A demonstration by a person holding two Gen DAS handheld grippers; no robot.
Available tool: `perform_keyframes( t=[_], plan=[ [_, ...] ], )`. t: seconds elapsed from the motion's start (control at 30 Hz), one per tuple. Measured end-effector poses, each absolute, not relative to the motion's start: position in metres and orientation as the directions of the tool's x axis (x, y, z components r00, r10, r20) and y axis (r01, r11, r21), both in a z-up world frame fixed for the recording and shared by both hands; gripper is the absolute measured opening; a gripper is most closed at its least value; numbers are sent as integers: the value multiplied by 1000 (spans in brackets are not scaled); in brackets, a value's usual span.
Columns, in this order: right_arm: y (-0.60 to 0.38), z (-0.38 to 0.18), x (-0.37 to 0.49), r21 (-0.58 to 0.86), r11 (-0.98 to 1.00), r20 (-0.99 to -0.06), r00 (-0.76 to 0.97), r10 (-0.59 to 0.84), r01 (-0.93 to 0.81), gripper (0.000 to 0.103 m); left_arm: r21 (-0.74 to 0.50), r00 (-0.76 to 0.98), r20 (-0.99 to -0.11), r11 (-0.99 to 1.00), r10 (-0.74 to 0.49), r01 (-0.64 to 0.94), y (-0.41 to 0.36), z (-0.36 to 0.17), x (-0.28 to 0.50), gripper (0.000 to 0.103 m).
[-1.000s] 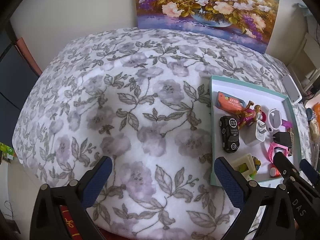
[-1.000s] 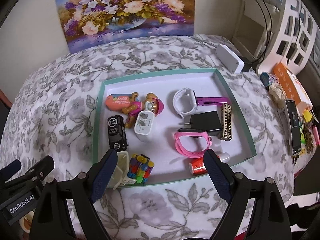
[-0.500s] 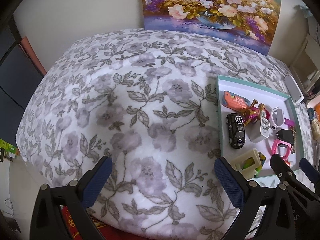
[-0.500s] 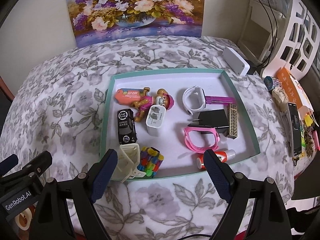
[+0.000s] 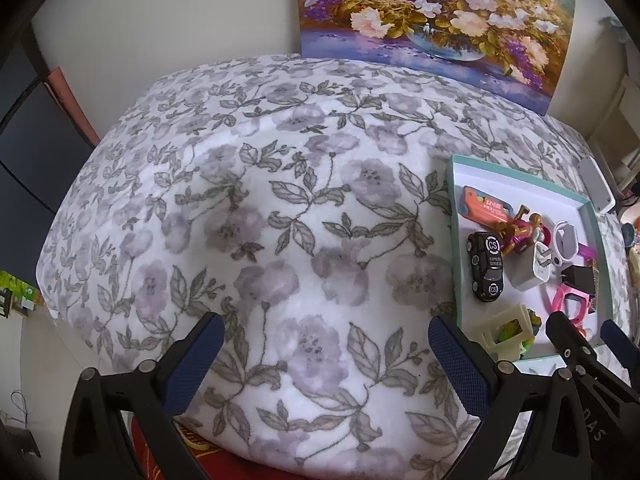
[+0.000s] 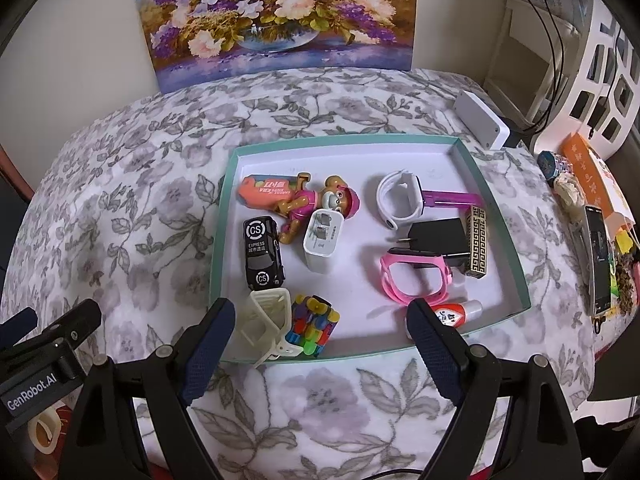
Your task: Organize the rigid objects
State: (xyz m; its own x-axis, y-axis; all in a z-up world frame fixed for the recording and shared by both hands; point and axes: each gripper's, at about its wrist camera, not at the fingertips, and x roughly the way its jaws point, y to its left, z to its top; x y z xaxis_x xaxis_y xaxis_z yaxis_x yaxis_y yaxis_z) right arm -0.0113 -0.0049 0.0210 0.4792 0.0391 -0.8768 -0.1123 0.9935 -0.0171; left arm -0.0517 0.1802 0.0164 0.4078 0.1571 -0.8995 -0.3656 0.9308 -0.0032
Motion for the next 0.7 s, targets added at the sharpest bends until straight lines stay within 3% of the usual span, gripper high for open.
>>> perform_keyframes(
  t=[0.7],
  plan=[
    [0, 19, -11, -18, 992, -886, 463, 43, -127, 88, 7, 398, -903, 931, 163, -365, 180, 13, -51, 103]
  ],
)
